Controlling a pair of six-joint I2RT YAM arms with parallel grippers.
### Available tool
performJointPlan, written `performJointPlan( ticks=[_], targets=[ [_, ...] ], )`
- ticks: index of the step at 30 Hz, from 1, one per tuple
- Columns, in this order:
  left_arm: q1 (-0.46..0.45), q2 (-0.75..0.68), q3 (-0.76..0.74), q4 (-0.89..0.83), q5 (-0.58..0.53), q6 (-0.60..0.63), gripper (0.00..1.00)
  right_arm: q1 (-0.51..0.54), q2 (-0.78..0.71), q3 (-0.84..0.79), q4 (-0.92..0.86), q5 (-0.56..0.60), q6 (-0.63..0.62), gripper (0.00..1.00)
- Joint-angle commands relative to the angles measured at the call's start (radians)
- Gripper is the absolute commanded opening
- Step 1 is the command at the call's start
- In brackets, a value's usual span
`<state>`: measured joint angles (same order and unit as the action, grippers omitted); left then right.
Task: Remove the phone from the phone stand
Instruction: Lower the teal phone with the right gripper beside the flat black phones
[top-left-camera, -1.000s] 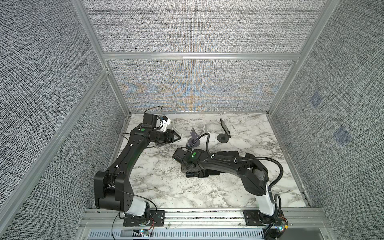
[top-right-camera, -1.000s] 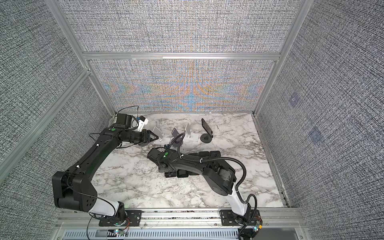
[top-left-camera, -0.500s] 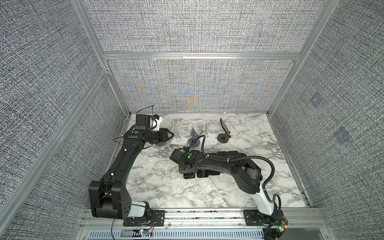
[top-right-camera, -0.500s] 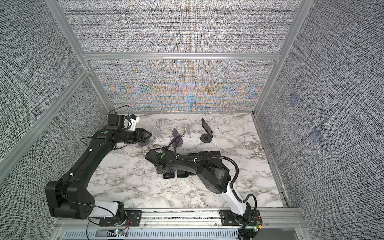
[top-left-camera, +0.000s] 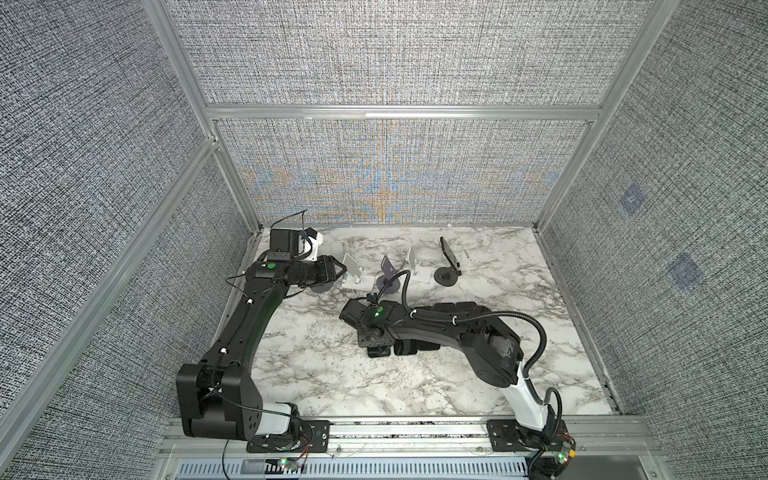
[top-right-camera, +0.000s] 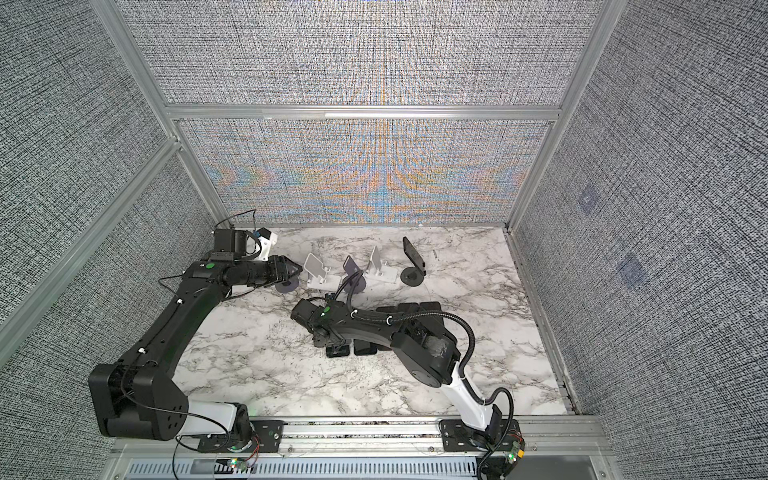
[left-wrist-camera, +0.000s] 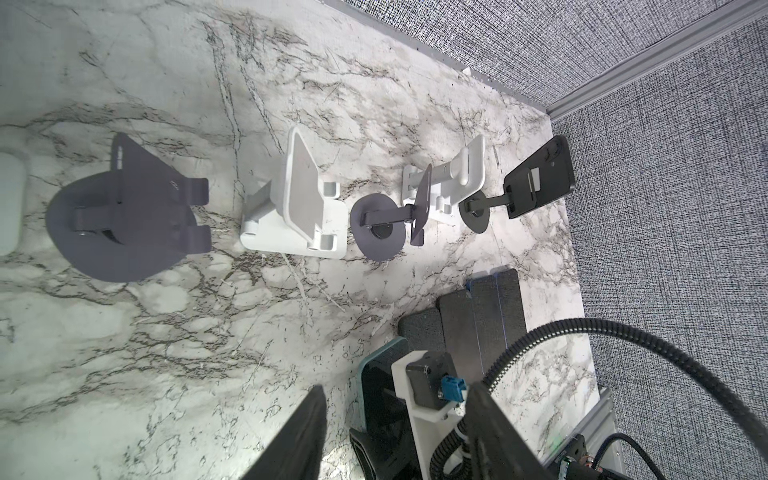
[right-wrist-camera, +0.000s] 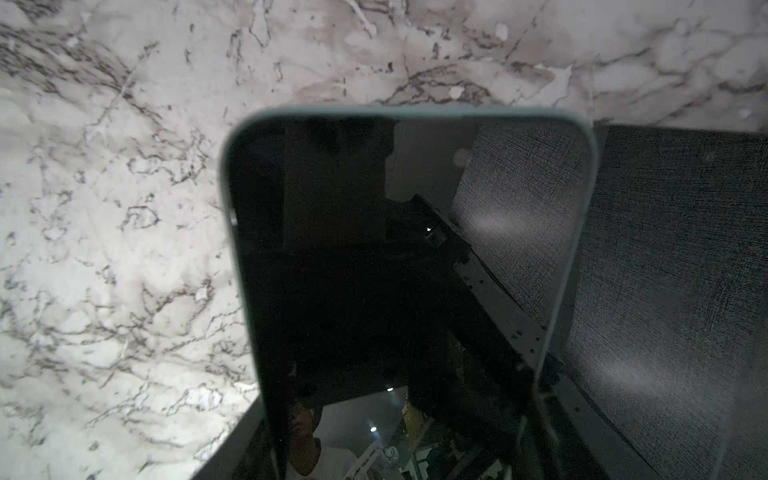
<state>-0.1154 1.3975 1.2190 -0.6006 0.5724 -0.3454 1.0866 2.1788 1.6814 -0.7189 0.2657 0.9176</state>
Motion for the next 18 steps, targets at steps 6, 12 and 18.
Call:
performJointPlan(
  ticks=[6,12,18],
  targets=[
    [0.001,-0.008,-0.001,0.02,0.006,-0.004,0.55,-0.005,0.005,-0.006,0.017,0.018,0.019,0.45],
    [0.003,-0.014,-0.003,0.023,0.009,-0.003,0.55,-0.004,0.001,-0.017,0.027,0.016,0.025,0.6],
    [0.003,-0.026,-0.018,0.052,0.017,-0.002,0.54,-0.005,-0.004,-0.025,0.029,0.016,0.03,0.67]
  ],
)
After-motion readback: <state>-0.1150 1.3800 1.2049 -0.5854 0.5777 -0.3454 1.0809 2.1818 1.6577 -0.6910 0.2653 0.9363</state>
